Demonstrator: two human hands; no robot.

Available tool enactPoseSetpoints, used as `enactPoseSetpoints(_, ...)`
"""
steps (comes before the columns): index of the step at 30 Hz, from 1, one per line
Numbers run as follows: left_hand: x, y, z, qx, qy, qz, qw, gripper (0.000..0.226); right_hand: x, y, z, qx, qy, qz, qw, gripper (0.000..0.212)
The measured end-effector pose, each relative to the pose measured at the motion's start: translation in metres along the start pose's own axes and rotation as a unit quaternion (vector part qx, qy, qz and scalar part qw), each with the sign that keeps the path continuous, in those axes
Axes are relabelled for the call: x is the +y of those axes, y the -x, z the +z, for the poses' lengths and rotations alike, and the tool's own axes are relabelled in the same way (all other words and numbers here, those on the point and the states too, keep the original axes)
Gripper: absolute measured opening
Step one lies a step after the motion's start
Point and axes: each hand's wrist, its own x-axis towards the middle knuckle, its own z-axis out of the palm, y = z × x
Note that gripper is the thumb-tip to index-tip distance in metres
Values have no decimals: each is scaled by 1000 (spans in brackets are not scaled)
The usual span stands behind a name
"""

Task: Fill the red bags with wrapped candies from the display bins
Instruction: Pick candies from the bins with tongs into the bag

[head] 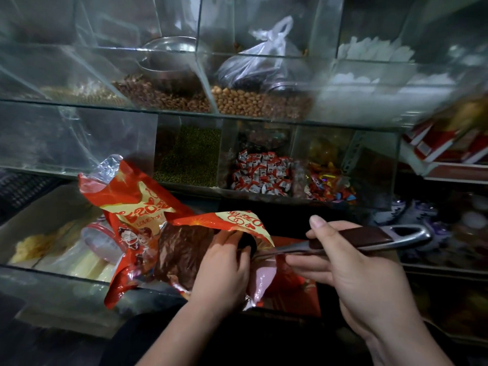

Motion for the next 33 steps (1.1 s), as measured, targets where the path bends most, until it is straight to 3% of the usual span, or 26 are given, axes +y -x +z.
enactPoseSetpoints(6, 1, 19, -8, 92, 9, 23, 995, 34, -5, -1, -15, -35, -48, 26, 998, 30)
enactPoseSetpoints(10, 5, 24, -20, 109, -17, 34, 993, 45, -11, 5, -17, -107, -91, 58, 988, 9)
enactPoseSetpoints(15, 16, 25, -44, 157, -33, 64, 985, 44, -18, 10, -23, -150, -141, 63, 977, 34)
enactPoseSetpoints(18, 30, 19, -56, 172, -35, 91, 980, 38, -30, 15, -25, -157, -164, 29, 974, 16)
enactPoseSetpoints(22, 61, -6, -67, 177, -50, 167, 969, 34, -49, 15, -38, -103, -203, -31, 973, 21)
enactPoseSetpoints(26, 97, -57, -59, 165, -59, 254, 951, 29, -64, 2, -53, -38, -229, -87, 969, 13)
enactPoseSetpoints(29, 109, -94, -41, 96, -52, 286, 952, 27, -58, -13, -58, 23, -225, -86, 970, 27)
enactPoseSetpoints(32, 116, -133, -13, 16, -50, 296, 954, 30, -48, -33, -53, 82, -250, -74, 962, 26)
enactPoseSetpoints(33, 151, -157, 18, -35, -25, 316, 948, 31, -48, -50, -80, 137, -258, -95, 952, 25)
